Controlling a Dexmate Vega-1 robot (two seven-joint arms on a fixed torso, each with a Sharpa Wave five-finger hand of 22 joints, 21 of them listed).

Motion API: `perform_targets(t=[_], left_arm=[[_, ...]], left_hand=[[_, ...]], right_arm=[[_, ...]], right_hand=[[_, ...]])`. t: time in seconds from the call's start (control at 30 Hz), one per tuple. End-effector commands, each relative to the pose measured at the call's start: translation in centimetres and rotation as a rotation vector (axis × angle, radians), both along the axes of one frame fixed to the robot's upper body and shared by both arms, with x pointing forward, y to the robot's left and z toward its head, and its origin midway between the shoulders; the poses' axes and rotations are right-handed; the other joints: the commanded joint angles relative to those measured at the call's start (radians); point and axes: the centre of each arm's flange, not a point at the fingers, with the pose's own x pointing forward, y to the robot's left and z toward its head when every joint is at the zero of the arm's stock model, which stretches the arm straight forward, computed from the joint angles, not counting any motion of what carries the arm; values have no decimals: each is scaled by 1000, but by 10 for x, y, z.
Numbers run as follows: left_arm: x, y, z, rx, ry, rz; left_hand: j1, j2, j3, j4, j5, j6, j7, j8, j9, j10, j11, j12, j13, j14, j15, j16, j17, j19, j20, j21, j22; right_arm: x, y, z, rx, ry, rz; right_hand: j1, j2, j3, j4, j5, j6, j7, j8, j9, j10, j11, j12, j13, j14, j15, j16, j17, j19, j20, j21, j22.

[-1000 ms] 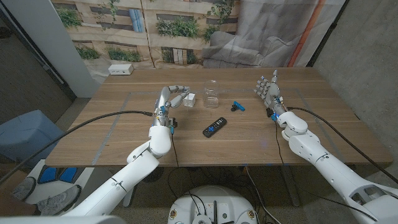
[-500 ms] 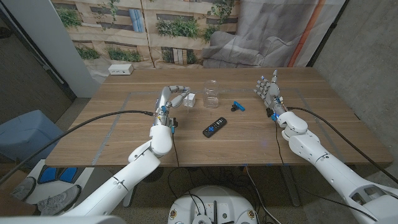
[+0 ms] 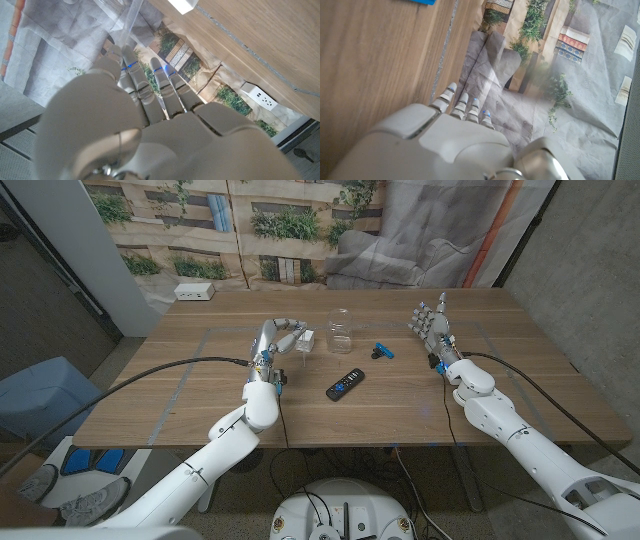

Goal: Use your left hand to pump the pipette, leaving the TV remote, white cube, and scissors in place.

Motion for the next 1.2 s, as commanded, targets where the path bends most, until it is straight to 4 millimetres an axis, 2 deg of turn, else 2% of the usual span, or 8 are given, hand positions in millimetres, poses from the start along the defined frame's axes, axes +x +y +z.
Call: perform_targets(t=[0.03,0.6,0.77,0.87,1.03,1.13,1.2], left_arm=[[2,-1,3,8,-17,7],[7,5,8,-33,9,-1],[8,6,7,-23,21,10],[8,7,5,-36,44,10],[7,8,0,-26,69,-1],[7,9,-1,-31,78,-10],[7,9,-1,-31,79,-16]], left_hand=[[10,-1,9,0,6,6,0,7,6,54,-39,6,2,14,-152,1,5,11,-95,9,3],[13,-12,8,-2,7,7,-2,10,10,55,-38,1,2,22,-154,-2,5,13,-95,8,3],[9,-20,4,0,-2,-21,-16,-2,11,25,-43,-14,3,7,-153,-10,3,7,-73,6,4],[2,-21,-1,4,-5,-34,-12,-8,11,9,-42,-21,4,-1,-149,-11,4,2,-65,4,4],[-9,-16,-3,9,-4,-53,-9,-16,10,-14,-41,-28,4,-6,-146,-10,4,-3,-60,2,4],[-18,-20,-6,11,-4,-61,-8,-19,10,-21,-40,-29,5,-11,-143,-11,3,-8,-59,0,4],[-22,-20,-7,12,-4,-62,-9,-20,10,-24,-40,-30,5,-12,-143,-11,3,-10,-58,-1,4]], right_arm=[[0,0,0,0,0,0],[0,0,0,0,0,0],[0,0,0,0,0,0],[0,0,0,0,0,0],[0,0,0,0,0,0],[0,0,0,0,0,0],[0,0,0,0,0,0]], right_hand=[[0,58,-7,1,6,2,-10,6,3,3,-3,3,3,-10,-79,6,4,4,2,4,6],[0,58,-7,1,6,3,-9,6,3,3,-2,4,3,-11,-78,6,4,4,2,4,6],[0,58,-7,1,6,3,-9,6,3,4,-2,4,3,-10,-78,6,4,5,2,4,6],[0,58,-7,1,6,3,-9,7,3,2,-1,3,3,-10,-78,6,4,5,2,4,6],[0,58,-7,1,6,4,-9,7,3,2,3,3,3,-10,-78,6,4,4,2,4,6],[0,58,-7,0,6,3,-9,7,3,1,-6,3,3,-11,-78,6,4,5,2,4,6],[0,58,-7,0,6,3,-9,7,3,6,3,5,3,-11,-79,6,4,5,2,4,6]])
